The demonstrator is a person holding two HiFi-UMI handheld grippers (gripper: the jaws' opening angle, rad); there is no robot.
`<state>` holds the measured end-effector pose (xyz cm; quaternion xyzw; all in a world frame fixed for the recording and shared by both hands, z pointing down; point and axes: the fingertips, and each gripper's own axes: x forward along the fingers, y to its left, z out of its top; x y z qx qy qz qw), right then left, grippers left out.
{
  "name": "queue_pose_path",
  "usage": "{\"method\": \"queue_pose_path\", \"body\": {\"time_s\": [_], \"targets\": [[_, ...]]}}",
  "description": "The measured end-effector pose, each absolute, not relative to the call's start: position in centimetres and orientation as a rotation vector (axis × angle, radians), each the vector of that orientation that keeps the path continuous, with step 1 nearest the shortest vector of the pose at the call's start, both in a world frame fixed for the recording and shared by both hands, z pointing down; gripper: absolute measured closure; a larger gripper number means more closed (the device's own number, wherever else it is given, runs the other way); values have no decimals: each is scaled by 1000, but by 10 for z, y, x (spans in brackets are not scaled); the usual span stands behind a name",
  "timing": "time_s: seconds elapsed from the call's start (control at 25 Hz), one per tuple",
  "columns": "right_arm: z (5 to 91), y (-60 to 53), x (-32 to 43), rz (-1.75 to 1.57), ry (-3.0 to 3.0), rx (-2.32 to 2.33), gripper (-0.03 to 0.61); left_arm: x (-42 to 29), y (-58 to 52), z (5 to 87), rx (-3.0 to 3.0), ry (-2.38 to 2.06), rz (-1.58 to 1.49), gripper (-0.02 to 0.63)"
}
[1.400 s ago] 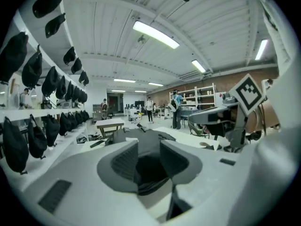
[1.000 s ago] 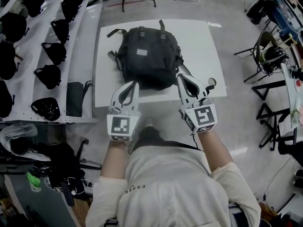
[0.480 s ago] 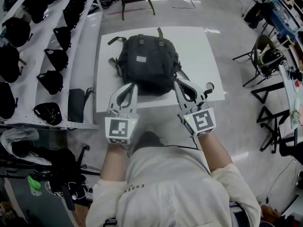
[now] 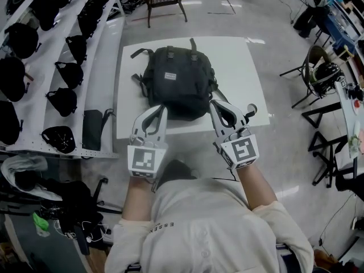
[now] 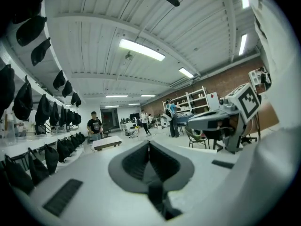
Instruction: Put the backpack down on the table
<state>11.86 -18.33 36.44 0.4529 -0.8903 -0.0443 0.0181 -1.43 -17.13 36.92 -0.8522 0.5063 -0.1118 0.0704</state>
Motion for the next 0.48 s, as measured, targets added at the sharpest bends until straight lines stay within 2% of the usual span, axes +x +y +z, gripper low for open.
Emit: {"method": "queue_pose_path", "body": {"time_s": [0.48], "targets": [[363, -173, 115, -178, -2778, 1355, 565, -20, -164, 368, -2609, 1522, -285, 611]]}}
